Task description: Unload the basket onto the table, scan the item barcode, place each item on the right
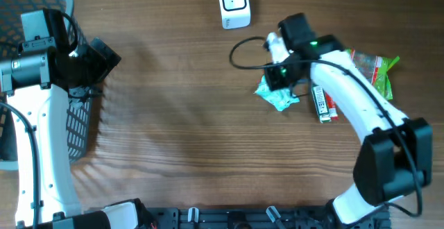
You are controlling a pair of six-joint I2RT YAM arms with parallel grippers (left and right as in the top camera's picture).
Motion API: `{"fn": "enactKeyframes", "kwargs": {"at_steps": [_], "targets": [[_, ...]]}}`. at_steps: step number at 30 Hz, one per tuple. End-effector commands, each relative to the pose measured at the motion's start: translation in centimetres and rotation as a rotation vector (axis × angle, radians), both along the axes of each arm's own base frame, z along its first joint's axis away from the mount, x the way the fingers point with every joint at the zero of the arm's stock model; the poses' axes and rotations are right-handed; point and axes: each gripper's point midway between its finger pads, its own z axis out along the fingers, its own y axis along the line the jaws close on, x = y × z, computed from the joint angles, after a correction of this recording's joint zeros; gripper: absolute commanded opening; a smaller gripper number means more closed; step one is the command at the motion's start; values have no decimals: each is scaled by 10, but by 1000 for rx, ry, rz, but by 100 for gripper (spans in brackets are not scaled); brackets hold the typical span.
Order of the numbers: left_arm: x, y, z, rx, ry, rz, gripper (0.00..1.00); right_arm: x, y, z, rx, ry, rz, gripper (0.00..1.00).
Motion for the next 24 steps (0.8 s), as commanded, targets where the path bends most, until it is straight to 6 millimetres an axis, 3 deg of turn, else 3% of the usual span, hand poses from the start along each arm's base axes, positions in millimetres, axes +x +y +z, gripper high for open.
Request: {"fn": "enactKeyframes", "kwargs": {"at_steps": [1, 7, 11, 18, 21, 24], "targets": [[-1, 6, -3, 10, 7, 17, 100, 8, -20, -18, -70, -9, -80, 9], [-1, 6, -3, 10, 7, 17, 100, 9, -32, -63, -127, -8, -146, 4], [-1, 6, -3, 10, 7, 17, 100, -28, -11, -80, -25, 135, -89, 4], [-1, 6, -3, 10, 7, 18, 100, -49, -27, -124, -86, 115, -171, 10], [-1, 6, -3, 10, 7, 18, 100, -50, -28, -116, -99, 126, -135, 9], [-1, 6, -3, 10, 7, 17, 100, -31, -21, -77, -95, 62, -40, 10]]}}
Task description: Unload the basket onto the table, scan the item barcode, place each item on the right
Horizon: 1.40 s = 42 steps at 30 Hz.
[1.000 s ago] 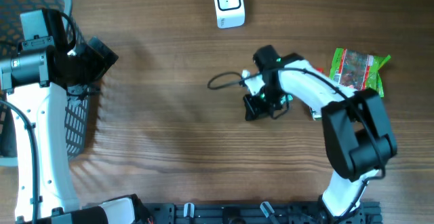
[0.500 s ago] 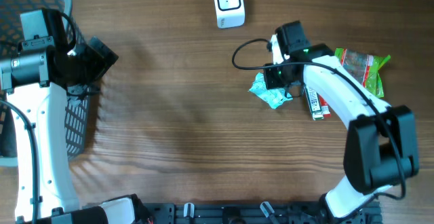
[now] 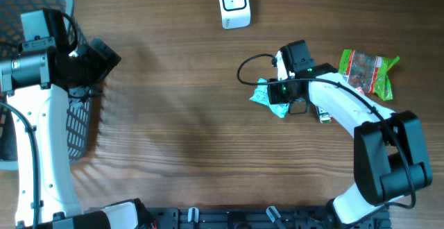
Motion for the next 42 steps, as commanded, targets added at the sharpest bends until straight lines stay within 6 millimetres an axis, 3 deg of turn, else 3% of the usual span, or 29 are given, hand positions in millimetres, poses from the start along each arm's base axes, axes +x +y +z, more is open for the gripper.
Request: {"fn": "enactKeyframes", "kwargs": {"at_steps": [1, 3, 6, 9, 17, 19, 21, 24, 27, 31, 38, 40, 42], "targets": [[-1, 6, -3, 10, 7, 18, 100, -4, -1, 15, -56, 30, 88, 10], [-1, 6, -3, 10, 7, 17, 100, 7, 7, 39, -15, -12, 90, 10], [-1, 6, -3, 10, 7, 17, 100, 8, 20, 49, 59, -26, 107, 10], [-1, 6, -3, 10, 7, 17, 100, 1, 20, 38, 63, 3, 101, 10], [-1, 6, -3, 10, 8, 17, 100, -30, 21, -13, 116, 83, 49, 9], [-1, 6, -3, 10, 7, 17, 100, -33, 21, -15, 120, 89, 54, 8], [-1, 6, -3, 10, 7, 17, 100, -26, 25, -2, 139, 70, 92, 9], [-1, 6, -3, 10, 7, 17, 100, -13, 33, 37, 178, 18, 156, 13], [-1, 6, -3, 10, 7, 18, 100, -7, 22, 63, 113, -15, 126, 13], [-1, 6, -3, 10, 7, 17, 100, -28, -10, 44, -37, 86, -12, 13], [-1, 6, -3, 10, 8, 18, 100, -72, -24, -8, -69, 205, -58, 14], [-1, 6, -3, 10, 7, 17, 100, -76, -25, -14, -70, 207, -57, 13], [-1, 6, -3, 10, 7, 17, 100, -69, -19, -8, -44, 185, -40, 13]]}}
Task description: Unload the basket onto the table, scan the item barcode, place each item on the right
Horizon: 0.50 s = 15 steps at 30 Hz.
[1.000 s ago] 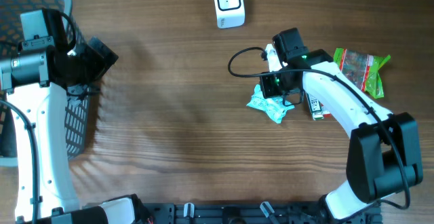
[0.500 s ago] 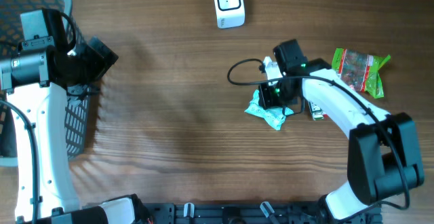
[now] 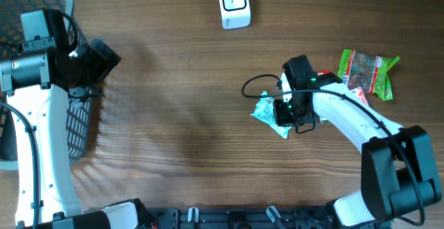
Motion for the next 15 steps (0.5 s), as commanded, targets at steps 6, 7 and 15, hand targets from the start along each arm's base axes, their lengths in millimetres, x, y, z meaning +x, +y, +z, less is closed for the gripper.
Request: {"fn": "enactKeyframes", "kwargs": {"at_steps": [6, 7, 15], "targets": [[0, 6, -2, 11, 7, 17, 100, 37, 28, 49, 127, -103, 105, 14], [-1, 6, -2, 11, 7, 17, 100, 40, 27, 53, 114, -105, 98, 14], [-1, 6, -2, 11, 7, 17, 100, 12, -51, 39, -300, 2, -216, 13]]}}
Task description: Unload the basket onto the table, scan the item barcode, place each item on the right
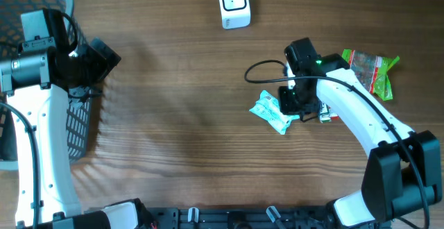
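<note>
A small teal-and-white packet (270,112) lies flat on the wooden table, right of centre. My right gripper (290,105) is at the packet's right end, and the wrist hides its fingers. The white barcode scanner (233,4) stands at the table's far edge, well above the packet. My left gripper (104,54) hangs by the basket at the far left, away from the packet. Its jaw state is unclear.
A dark mesh basket (76,128) sits at the left edge under the left arm. A green-and-red snack bag (368,71) lies at the right. A red-and-white item (327,112) pokes out from under the right arm. A black cable (260,68) loops from the right wrist.
The right wrist has shifted up and to the right, so more of the teal packet shows. The packet has barely moved. The left arm is unchanged.
At first the right gripper was over the teal packet beside the red-and-white item. Then packet and gripper were a little further left. Later both were lower on the table, nearer the front. Now the wrist sits at the packet's right end.
</note>
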You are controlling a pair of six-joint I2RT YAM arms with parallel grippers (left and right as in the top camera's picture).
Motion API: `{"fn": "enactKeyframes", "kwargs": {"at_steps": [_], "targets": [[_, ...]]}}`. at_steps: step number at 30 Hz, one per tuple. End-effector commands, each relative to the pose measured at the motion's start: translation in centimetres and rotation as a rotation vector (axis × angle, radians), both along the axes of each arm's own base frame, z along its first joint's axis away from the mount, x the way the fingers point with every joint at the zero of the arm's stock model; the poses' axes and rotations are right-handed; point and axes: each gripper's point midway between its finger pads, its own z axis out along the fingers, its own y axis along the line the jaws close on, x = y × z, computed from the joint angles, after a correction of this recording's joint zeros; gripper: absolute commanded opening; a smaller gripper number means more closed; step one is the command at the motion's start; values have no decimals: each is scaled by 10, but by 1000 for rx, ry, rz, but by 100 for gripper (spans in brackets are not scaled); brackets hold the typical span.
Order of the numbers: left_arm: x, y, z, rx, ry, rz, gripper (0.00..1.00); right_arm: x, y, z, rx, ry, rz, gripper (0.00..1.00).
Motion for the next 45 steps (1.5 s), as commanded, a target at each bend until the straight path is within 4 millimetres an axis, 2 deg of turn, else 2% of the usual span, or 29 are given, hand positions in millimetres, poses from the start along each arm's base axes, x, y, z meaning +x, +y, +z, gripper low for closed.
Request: {"fn": "enactKeyframes", "kwargs": {"at_steps": [1, 5, 6, 10, 13, 16, 20, 22, 24, 25, 29, 35, 41, 45], "targets": [[-1, 5, -2, 11, 7, 17, 100, -8, -30, -13, -153, 1, -157, 13], [-1, 5, -2, 11, 7, 17, 100, -16, -24, -37, -100, 9, -170, 18], [-1, 5, -2, 11, 7, 17, 100, -20, -14, -46, -43, 17, -169, 18], [-1, 5, -2, 11, 7, 17, 100, -20, 8, -60, 97, 9, -157, 18], [-1, 5, -2, 11, 7, 17, 100, -9, 34, -58, 245, -44, -36, 18], [-1, 5, -2, 11, 7, 17, 100, 7, 50, -50, 325, -121, 79, 19], [-1, 5, -2, 11, 7, 17, 100, 16, 52, -23, 319, -117, 83, 30], [-1, 5, -2, 11, 7, 17, 100, 22, 56, 9, 316, -134, 157, 39], [-1, 5, -2, 11, 7, 17, 100, 25, 57, 26, 280, -149, 204, 55], [-1, 5, -2, 11, 7, 17, 100, 27, 54, 28, 236, -158, 213, 58], [-1, 5, -2, 11, 7, 17, 100, 23, 50, 17, 82, -182, 263, 61], [-1, 5, -2, 11, 7, 17, 100, 24, 59, 1, -44, -270, 345, 66], [-1, 5, -2, 11, 7, 17, 100, 32, 66, -5, -48, -301, 378, 66], [-1, 5, -2, 11, 7, 17, 100, 30, 68, -17, -44, -271, 391, 71]]}}
